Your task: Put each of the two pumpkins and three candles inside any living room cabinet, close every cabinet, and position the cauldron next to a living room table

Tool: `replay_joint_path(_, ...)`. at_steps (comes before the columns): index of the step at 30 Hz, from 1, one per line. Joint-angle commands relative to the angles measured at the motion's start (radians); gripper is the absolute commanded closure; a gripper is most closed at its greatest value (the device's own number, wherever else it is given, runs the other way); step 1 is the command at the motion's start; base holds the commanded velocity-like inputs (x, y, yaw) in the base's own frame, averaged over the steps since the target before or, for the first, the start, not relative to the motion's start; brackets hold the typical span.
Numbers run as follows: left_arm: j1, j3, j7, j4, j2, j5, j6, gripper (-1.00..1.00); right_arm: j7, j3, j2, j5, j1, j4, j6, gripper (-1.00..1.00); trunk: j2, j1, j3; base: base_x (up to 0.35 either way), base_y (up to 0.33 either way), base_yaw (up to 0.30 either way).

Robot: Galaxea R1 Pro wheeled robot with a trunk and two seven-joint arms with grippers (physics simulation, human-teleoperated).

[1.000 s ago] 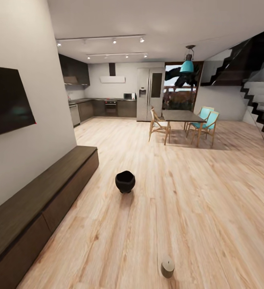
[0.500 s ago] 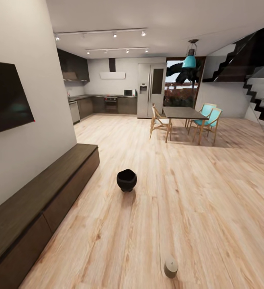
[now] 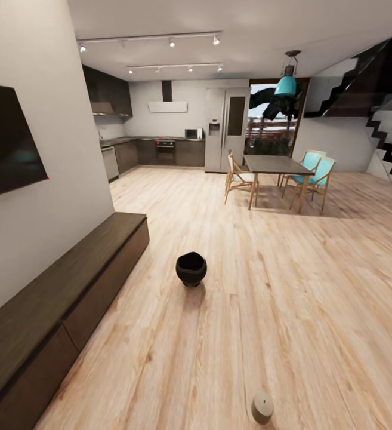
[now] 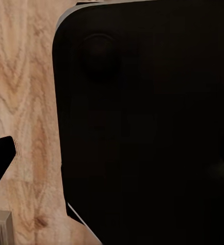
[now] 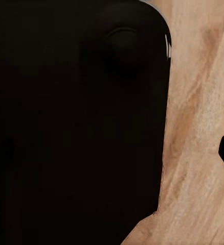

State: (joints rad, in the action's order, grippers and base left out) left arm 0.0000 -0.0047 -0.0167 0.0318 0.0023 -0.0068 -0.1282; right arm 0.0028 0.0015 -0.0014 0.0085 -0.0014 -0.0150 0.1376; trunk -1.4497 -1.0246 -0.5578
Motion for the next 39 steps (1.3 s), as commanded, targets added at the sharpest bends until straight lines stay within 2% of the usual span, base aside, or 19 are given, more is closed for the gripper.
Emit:
replay_joint_path(1,0.0,0.0,-0.002,0.0,0.0,0.0,-0.002,-1.0,0.0,0.0,0.0,0.001,0.0,0.0,0.003,-1.0,0.0,0.0,-0.001,0.243,0.172,0.0)
replay_joint_path(13,0.0,0.0,-0.002,0.0,-0.006,-0.001,-0.004,-1.0,0.0,0.0,0.005,0.0,0.0,0.001,0.005,-1.0,0.0,0.0,-0.001,0.087,0.057,0.034)
replay_joint_path(29,0.0,0.001,-0.002,0.0,-0.007,0.006,-0.005,-1.0,0.0,0.0,0.007,0.002,0.0,0.001,0.008,-1.0,0.0,0.0,-0.001,-0.022,-0.042,0.266)
replay_joint_path(33,0.0,0.002,-0.002,0.0,-0.007,0.01,-0.01,-1.0,0.0,0.0,0.008,0.003,0.0,0.007,0.047,-1.0,0.0,0.0,-0.001,-0.001,-0.001,0.279)
replay_joint_path(39,0.001,0.002,-0.002,-0.007,-0.006,0.012,-0.053,-1.0,0.0,0.0,0.008,0.004,0.0,0.011,0.073,-1.0,0.0,0.0,-0.002,0.0,0.0,0.279)
